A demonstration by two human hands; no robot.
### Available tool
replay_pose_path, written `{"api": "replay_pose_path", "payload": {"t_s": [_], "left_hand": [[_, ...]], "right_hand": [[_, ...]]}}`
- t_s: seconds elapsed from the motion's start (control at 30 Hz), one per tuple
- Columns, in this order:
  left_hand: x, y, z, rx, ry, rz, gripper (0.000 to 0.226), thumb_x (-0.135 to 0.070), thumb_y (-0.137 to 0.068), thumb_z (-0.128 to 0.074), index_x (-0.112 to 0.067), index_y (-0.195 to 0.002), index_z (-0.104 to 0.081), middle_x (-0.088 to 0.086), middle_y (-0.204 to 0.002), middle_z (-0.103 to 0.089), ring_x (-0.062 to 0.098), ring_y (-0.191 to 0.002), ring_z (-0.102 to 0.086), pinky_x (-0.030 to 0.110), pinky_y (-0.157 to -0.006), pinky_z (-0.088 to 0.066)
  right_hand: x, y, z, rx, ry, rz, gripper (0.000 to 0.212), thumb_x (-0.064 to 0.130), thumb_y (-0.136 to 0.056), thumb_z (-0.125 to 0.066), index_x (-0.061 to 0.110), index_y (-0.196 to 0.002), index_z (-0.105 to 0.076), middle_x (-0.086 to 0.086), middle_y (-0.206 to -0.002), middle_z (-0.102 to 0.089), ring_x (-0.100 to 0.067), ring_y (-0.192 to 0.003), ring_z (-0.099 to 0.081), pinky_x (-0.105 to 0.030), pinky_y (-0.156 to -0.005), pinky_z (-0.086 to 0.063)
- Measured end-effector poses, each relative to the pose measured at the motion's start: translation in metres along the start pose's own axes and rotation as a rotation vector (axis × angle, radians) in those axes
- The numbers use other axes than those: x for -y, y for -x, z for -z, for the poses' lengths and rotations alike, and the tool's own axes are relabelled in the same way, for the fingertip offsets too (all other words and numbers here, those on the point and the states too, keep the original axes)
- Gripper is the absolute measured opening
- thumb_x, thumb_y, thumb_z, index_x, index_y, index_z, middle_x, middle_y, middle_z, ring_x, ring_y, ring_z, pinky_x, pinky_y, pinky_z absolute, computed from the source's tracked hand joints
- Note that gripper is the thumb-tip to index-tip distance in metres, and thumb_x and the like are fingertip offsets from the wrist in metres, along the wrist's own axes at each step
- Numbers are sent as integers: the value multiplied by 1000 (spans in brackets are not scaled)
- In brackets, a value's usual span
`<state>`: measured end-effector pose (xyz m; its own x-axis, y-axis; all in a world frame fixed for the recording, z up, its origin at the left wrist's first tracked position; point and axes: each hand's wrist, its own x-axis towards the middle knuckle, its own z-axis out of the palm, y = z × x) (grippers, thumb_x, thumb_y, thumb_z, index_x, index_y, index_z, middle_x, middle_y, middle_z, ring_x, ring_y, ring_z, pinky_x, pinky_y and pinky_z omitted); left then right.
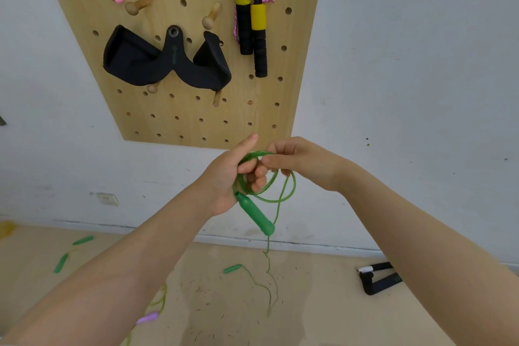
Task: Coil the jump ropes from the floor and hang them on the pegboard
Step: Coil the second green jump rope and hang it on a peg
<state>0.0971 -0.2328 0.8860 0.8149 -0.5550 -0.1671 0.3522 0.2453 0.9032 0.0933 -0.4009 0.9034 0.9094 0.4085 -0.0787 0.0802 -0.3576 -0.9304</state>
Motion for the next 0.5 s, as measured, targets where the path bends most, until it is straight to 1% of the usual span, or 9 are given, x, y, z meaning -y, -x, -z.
{"api": "replay_pose_path", "payload": {"t_s": [0.07,0.13,0.2,0.23,0.27,0.33,0.4,0.43,0.5], "left_hand": [[-1,0,0,9,72,22,53,-45,-82,-48,-19,-38,-33,0,-46,-43,12,-41,-44,18,-46,-42],[-2,-1,-1,36,161,-3,48,-41,-78,-50,-17,-39,-36,0,-45,-42,13,-43,-46,19,-48,-45],[-2,-2,0,48,287,-50,48,-38,-80,-51,-18,-38,-39,-1,-41,-40,14,-47,-49,23,-58,-49],[-2,-2,2,64,357,-62,48,-37,-81,-51,-18,-39,-42,-2,-39,-38,14,-48,-48,24,-63,-49],[-2,-2,2,94,405,-74,46,-38,-82,-50,-17,-42,-47,-4,-37,-36,13,-48,-46,24,-66,-49],[-2,-1,0,157,425,-103,41,-40,-83,-49,-14,-54,-61,-7,-34,-32,9,-43,-41,22,-72,-49],[-2,0,-3,181,376,-124,46,-42,-86,-42,-12,-66,-70,-9,-31,-32,8,-38,-38,24,-82,-45],[-4,1,-4,183,331,-123,50,-43,-86,-37,-11,-72,-72,-8,-30,-33,8,-38,-40,25,-85,-43],[-10,3,-5,214,202,-74,56,-47,-88,-28,-8,-85,-69,-5,-32,-41,10,-44,-49,26,-81,-44]], "right_hand": [[-6,2,1,61,-103,3,28,26,-83,-56,-1,-91,-59,-6,-83,-56,-12,-76,-48,-22,-67,-34],[-12,4,4,109,-284,18,26,27,-77,-62,3,-88,-57,0,-76,-57,-8,-71,-50,-23,-66,-33],[-16,3,6,194,-452,39,43,37,-69,-75,7,-92,-54,5,-67,-58,-7,-68,-52,-22,-67,-34],[-16,3,6,211,-507,50,50,43,-67,-76,8,-93,-52,7,-62,-56,-9,-67,-51,-23,-69,-35],[-15,3,5,195,-539,61,51,46,-67,-76,8,-90,-51,8,-56,-52,-11,-68,-50,-25,-72,-35],[-12,1,2,123,-602,89,42,46,-70,-75,11,-82,-55,9,-47,-45,-15,-71,-54,-26,-77,-41],[-9,-2,-4,6,-670,111,28,38,-80,-69,13,-76,-58,10,-40,-39,-13,-66,-58,-25,-74,-49],[-6,-3,-7,-52,-686,104,24,35,-86,-61,14,-73,-59,11,-38,-35,-12,-60,-57,-25,-71,-50],[1,-4,-14,-141,-690,45,37,35,-94,-48,17,-64,-59,10,-37,-30,-12,-51,-49,-25,-64,-47]]}}
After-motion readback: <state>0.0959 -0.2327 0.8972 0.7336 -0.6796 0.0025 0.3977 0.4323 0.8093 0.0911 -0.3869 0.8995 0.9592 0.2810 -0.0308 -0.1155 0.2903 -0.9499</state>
